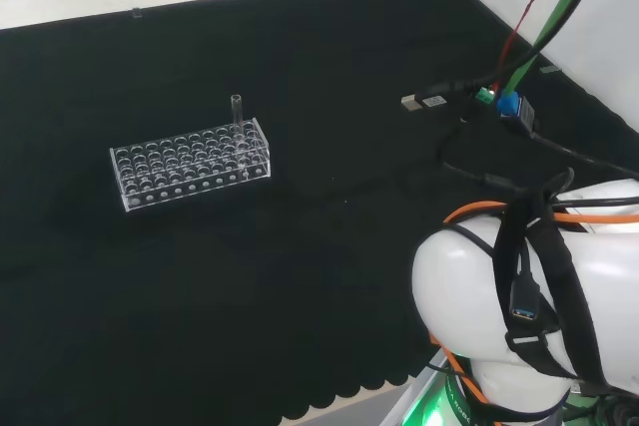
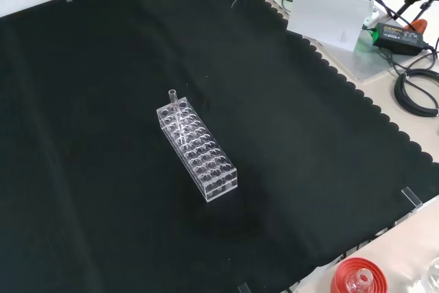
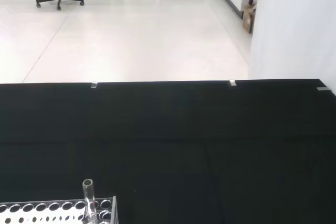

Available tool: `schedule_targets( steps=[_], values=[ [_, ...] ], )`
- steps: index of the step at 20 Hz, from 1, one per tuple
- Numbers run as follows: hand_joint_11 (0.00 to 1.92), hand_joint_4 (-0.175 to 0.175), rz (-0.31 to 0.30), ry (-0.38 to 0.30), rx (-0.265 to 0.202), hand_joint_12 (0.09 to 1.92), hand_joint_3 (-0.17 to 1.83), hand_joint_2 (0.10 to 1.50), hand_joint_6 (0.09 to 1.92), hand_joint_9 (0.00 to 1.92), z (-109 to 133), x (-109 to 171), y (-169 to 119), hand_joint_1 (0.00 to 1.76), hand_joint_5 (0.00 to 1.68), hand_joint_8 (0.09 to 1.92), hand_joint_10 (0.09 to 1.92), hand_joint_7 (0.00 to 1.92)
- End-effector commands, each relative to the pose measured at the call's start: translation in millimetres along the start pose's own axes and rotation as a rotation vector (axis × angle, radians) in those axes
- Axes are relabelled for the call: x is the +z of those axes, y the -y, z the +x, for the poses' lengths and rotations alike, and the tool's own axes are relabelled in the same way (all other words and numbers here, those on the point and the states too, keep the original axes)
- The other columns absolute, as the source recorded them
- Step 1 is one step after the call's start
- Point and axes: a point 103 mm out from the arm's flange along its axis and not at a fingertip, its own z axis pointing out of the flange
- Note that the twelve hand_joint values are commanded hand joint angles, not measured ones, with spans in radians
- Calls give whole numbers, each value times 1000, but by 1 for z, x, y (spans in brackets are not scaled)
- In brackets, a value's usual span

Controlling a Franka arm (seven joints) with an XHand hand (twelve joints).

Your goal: Pick up the test tube.

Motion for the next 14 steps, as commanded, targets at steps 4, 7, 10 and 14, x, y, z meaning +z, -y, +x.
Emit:
schedule_targets(
  steps=[4, 7, 10, 14],
  values=[
    [231, -75, 150, -60, -95, 1526, -143, 1006, 217, 504, 26, 47, -69, 658, 304, 873, 895, 393],
    [233, -75, 153, -70, -86, 1525, -146, 1007, 214, 506, 27, 55, -79, 665, 306, 872, 893, 394],
    [234, -75, 153, -83, -74, 1523, -149, 1006, 211, 507, 26, 65, -88, 679, 307, 871, 891, 395],
    [236, -76, 178, -106, -76, 1522, -154, 1004, 209, 509, 29, 86, -101, 704, 314, 871, 890, 399]
  ],
)
